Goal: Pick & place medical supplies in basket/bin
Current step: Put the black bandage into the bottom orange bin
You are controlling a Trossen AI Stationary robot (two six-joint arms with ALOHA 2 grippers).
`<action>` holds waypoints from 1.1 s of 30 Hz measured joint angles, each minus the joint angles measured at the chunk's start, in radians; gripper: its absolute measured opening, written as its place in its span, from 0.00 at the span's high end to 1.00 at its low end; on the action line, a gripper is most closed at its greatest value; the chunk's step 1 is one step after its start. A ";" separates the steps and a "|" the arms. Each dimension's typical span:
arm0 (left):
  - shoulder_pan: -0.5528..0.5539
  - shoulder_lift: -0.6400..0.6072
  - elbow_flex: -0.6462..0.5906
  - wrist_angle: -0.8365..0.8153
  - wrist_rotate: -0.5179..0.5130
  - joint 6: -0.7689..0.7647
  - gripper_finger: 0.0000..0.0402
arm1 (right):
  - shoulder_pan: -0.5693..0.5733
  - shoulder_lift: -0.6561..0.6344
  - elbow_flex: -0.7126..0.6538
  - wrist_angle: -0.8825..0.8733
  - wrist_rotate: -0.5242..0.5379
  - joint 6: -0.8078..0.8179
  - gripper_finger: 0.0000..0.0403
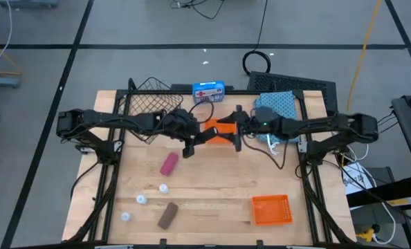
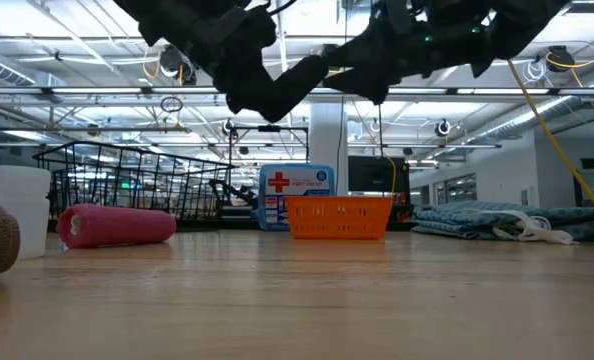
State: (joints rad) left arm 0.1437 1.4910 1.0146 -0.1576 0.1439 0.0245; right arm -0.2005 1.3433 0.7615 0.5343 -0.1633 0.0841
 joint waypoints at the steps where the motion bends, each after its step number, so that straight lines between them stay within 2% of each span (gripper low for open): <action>1: -0.004 0.000 0.000 -0.002 -0.007 0.004 0.68 | 0.005 0.017 0.006 0.014 0.000 0.000 0.29; 6: -0.010 0.000 0.000 -0.039 -0.028 0.007 0.68 | 0.030 0.073 0.028 0.030 0.001 0.008 0.24; 12: -0.010 0.012 0.003 -0.020 -0.043 -0.001 0.68 | 0.064 0.116 0.029 0.066 0.000 0.010 0.25; 21: -0.029 0.041 0.002 -0.016 -0.041 0.003 0.68 | 0.072 0.116 0.030 0.091 0.005 0.048 0.27; 27: -0.041 0.048 0.003 0.003 -0.041 0.001 0.68 | 0.072 0.116 0.030 0.066 0.009 0.055 0.33; 33: -0.042 0.048 0.003 0.011 -0.041 -0.003 0.68 | 0.072 0.116 0.029 0.034 0.010 0.058 0.46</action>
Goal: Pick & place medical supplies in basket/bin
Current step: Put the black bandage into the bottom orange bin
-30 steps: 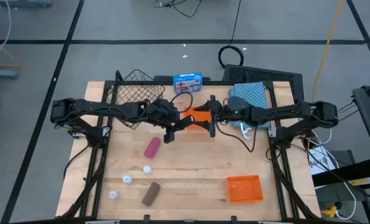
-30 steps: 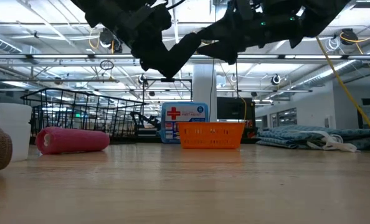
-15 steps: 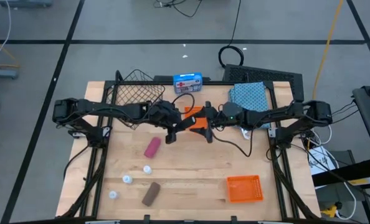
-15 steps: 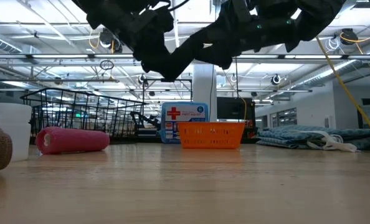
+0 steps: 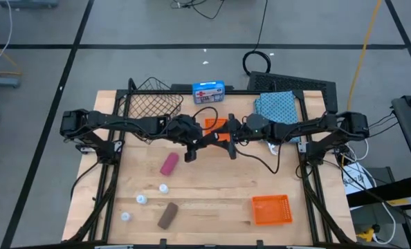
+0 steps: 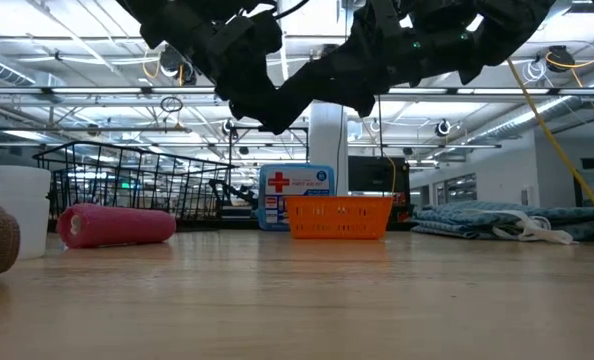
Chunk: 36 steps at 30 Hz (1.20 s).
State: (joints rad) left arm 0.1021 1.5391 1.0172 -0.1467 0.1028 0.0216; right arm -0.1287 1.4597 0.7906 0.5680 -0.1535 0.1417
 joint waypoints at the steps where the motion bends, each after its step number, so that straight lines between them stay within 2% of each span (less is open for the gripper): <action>1: 0.000 0.000 0.000 -0.001 0.000 0.000 0.68 | 0.000 0.000 0.000 -0.002 0.000 0.000 0.48; 11: 0.000 0.000 0.000 0.015 -0.002 -0.039 0.68 | 0.000 0.000 0.000 0.012 -0.003 -0.028 0.78; 15: 0.000 -0.049 -0.004 0.013 -0.002 -0.066 0.68 | 0.000 -0.003 0.001 0.029 -0.005 -0.032 0.88; 23: -0.002 -0.208 -0.003 -0.010 -0.013 -0.045 0.68 | -0.002 -0.048 0.005 0.027 -0.095 -0.053 0.89; 29: -0.016 -0.226 0.000 0.014 -0.001 -0.045 0.68 | 0.017 -0.113 0.003 -0.033 -0.117 -0.071 0.89; 36: -0.049 -0.226 0.000 0.066 0.076 -0.030 0.68 | 0.073 -0.181 0.002 -0.138 -0.125 -0.094 0.89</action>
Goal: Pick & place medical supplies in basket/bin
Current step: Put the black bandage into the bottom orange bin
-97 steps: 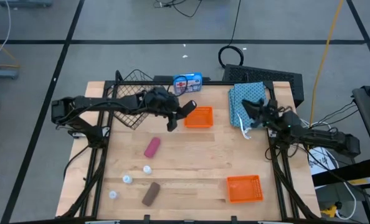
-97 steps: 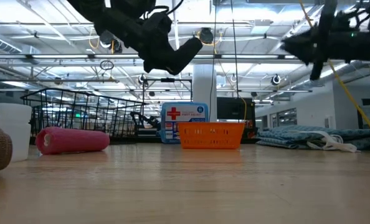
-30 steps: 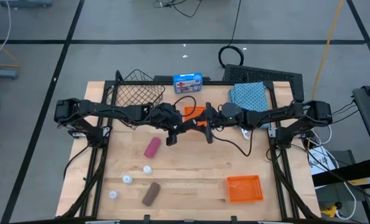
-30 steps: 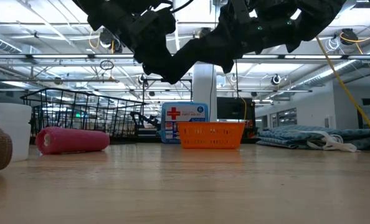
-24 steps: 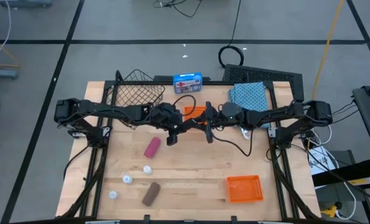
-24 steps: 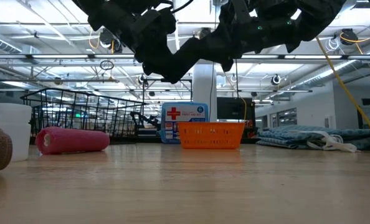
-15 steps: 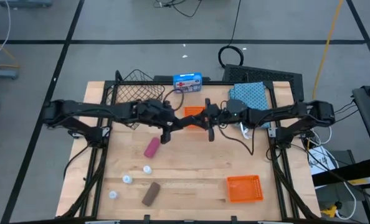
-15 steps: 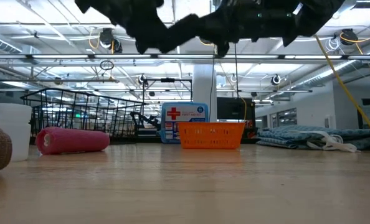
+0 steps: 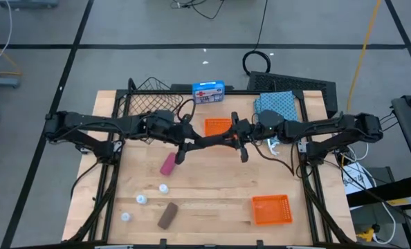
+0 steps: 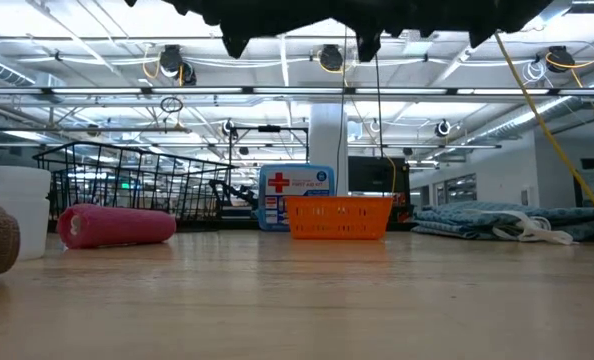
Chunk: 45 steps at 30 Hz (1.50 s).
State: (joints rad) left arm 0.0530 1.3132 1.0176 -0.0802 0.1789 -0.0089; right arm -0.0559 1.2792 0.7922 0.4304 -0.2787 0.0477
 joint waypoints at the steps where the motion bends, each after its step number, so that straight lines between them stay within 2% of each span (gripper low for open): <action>1: -0.005 0.000 0.000 0.004 0.002 0.003 0.68 | 0.010 -0.010 0.000 -0.014 0.003 -0.008 0.89; 6: -0.016 0.005 0.000 0.007 0.007 0.008 0.68 | 0.058 -0.046 0.000 -0.079 0.072 -0.047 0.89; 9: -0.016 0.006 0.000 -0.006 0.003 0.007 0.68 | 0.074 -0.064 -0.001 -0.166 0.139 -0.056 0.89; 12: -0.012 -0.014 0.001 0.012 -0.008 0.007 0.68 | 0.090 -0.070 -0.015 -0.303 0.164 -0.041 0.89; 14: -0.012 -0.015 0.003 0.037 -0.008 0.007 0.68 | 0.102 -0.057 -0.015 -0.317 0.176 -0.040 0.89; 18: -0.014 -0.011 -0.001 0.072 -0.008 0.009 0.68 | 0.130 -0.065 -0.005 -0.267 0.273 -0.033 0.89; 20: -0.014 -0.004 0.004 0.137 -0.029 -0.001 0.68 | 0.140 -0.056 -0.022 -0.274 0.287 -0.042 0.89; 23: -0.022 0.036 0.002 0.164 -0.034 -0.010 0.68 | 0.140 -0.048 -0.031 -0.179 0.297 -0.069 0.89; 27: -0.030 0.074 0.075 0.055 -0.025 0.006 0.67 | 0.135 -0.049 -0.056 -0.069 0.304 -0.091 0.89; 31: -0.058 0.123 0.184 -0.115 -0.134 0.064 0.56 | 0.130 -0.049 -0.082 0.047 0.306 -0.132 0.89; 34: -0.087 0.130 0.222 -0.160 -0.219 0.155 0.43 | 0.121 -0.049 -0.097 0.127 0.309 -0.150 0.89; 36: -0.102 0.123 0.238 -0.110 -0.256 0.216 0.36 | 0.117 -0.047 -0.108 0.179 0.310 -0.171 0.89; 38: -0.105 0.104 0.234 -0.133 -0.295 0.240 0.30 | 0.115 -0.053 -0.112 0.252 0.311 -0.200 0.89; 41: -0.101 0.077 0.232 -0.132 -0.328 0.232 0.24 | 0.115 -0.073 -0.123 0.319 0.340 -0.249 0.89; 45: -0.085 0.031 0.231 -0.120 -0.329 0.223 0.21 | 0.116 -0.105 -0.124 0.348 0.353 -0.295 0.89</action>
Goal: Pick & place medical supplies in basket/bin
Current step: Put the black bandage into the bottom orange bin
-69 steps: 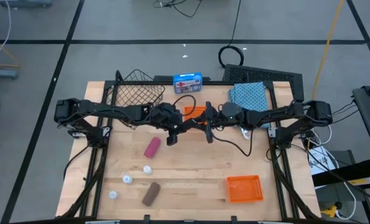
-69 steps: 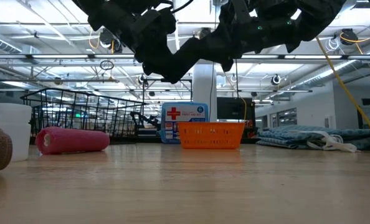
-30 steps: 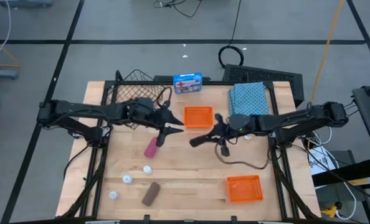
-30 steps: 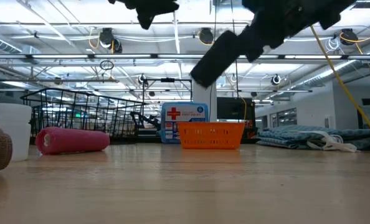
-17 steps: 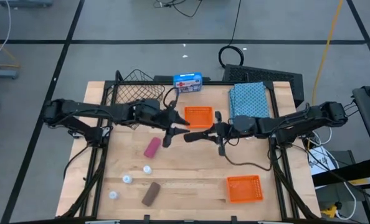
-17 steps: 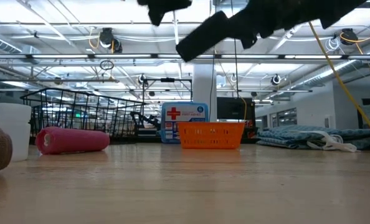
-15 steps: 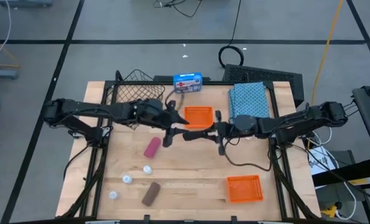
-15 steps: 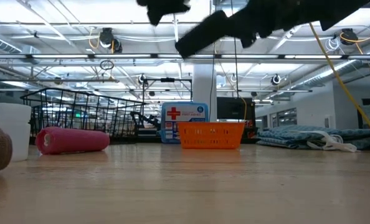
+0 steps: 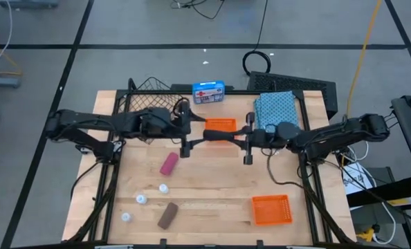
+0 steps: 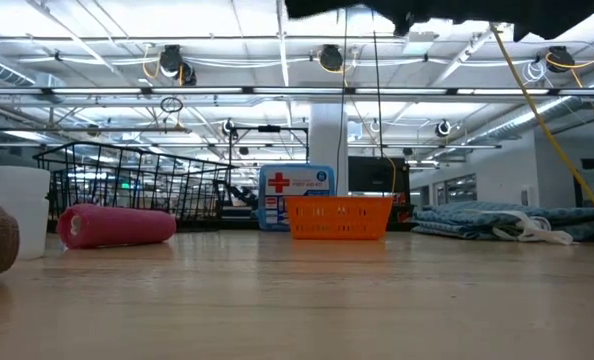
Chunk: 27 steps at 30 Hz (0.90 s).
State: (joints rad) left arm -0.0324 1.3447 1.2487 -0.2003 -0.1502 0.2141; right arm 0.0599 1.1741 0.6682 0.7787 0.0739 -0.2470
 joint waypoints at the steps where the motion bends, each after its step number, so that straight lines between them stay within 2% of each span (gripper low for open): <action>1: 0.003 -0.004 -0.005 -0.020 0.003 -0.011 0.21 | 0.000 -0.002 0.001 0.024 -0.008 -0.008 0.89; 7: 0.012 -0.003 -0.005 0.033 0.067 -0.013 0.23 | 0.001 -0.009 0.001 0.088 -0.027 -0.035 0.89; 12: 0.012 -0.002 -0.005 0.071 0.090 -0.009 0.25 | 0.000 -0.009 0.001 0.139 -0.099 -0.037 0.89; 17: 0.012 0.012 -0.004 0.140 0.162 -0.003 0.24 | 0.001 -0.009 0.001 0.137 -0.106 -0.029 0.89; 20: 0.012 0.032 -0.005 0.151 0.168 -0.007 0.25 | 0.001 -0.009 0.001 0.135 -0.106 -0.027 0.89; 23: 0.013 0.056 -0.005 0.146 0.168 -0.008 0.29 | 0.001 -0.009 0.002 0.134 -0.106 -0.026 0.89; 27: 0.013 0.080 -0.006 0.146 0.168 -0.010 0.42 | 0.002 -0.009 0.002 0.127 -0.106 -0.026 0.89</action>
State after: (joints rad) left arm -0.0196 1.4242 1.2430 -0.0547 0.0174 0.2037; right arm 0.0620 1.1652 0.6701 0.9059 -0.0320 -0.2733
